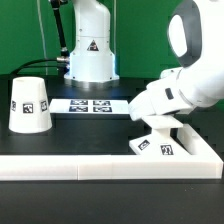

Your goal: Assemble lamp

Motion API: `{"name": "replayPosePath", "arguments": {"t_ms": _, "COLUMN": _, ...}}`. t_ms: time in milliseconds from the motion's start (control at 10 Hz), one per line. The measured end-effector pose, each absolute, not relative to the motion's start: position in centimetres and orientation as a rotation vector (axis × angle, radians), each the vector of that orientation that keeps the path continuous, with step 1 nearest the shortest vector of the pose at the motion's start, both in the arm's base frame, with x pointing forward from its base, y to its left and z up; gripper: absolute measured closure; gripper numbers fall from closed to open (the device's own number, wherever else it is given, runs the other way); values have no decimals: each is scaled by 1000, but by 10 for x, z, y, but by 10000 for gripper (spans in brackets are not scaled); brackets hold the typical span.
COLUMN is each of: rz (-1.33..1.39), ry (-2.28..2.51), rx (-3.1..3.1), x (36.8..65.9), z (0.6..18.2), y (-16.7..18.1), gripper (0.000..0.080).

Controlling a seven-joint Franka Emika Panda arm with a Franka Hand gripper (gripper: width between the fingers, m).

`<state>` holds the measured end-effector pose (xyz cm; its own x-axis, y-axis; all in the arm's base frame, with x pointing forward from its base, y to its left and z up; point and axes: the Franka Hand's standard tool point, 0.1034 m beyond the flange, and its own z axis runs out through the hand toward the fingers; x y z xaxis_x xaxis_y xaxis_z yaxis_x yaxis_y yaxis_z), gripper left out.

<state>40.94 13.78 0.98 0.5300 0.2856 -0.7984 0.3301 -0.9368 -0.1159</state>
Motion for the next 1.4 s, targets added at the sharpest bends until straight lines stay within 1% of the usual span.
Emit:
{"name": "replayPosePath", "arguments": {"t_ms": 300, "rz": -1397, "ry": 546, "rx": 2705, "x": 410, "z": 10, "y": 138, "gripper": 101}}
{"name": "replayPosePath", "arguments": {"t_ms": 400, "rz": -1397, "ry": 546, "rx": 2706, "x": 410, "z": 10, "y": 137, "gripper": 217}}
{"name": "replayPosePath", "arguments": {"t_ms": 600, "rz": -1404, "ry": 563, "rx": 2714, "x": 413, "z": 14, "y": 133, "gripper": 225}}
{"name": "replayPosePath", "arguments": {"t_ms": 800, "rz": -1442, "ry": 600, "rx": 2714, "x": 419, "z": 34, "y": 123, "gripper": 225}}
{"name": "replayPosePath", "arguments": {"t_ms": 1000, "rz": -1507, "ry": 624, "rx": 2709, "x": 434, "z": 65, "y": 110, "gripper": 225}}
{"name": "replayPosePath", "arguments": {"t_ms": 1200, "rz": -1540, "ry": 604, "rx": 2705, "x": 446, "z": 83, "y": 102, "gripper": 225}}
{"name": "replayPosePath", "arguments": {"t_ms": 1300, "rz": -1551, "ry": 593, "rx": 2701, "x": 450, "z": 88, "y": 99, "gripper": 223}}
{"name": "replayPosePath", "arguments": {"t_ms": 1400, "rz": -1495, "ry": 597, "rx": 2732, "x": 455, "z": 82, "y": 101, "gripper": 223}}
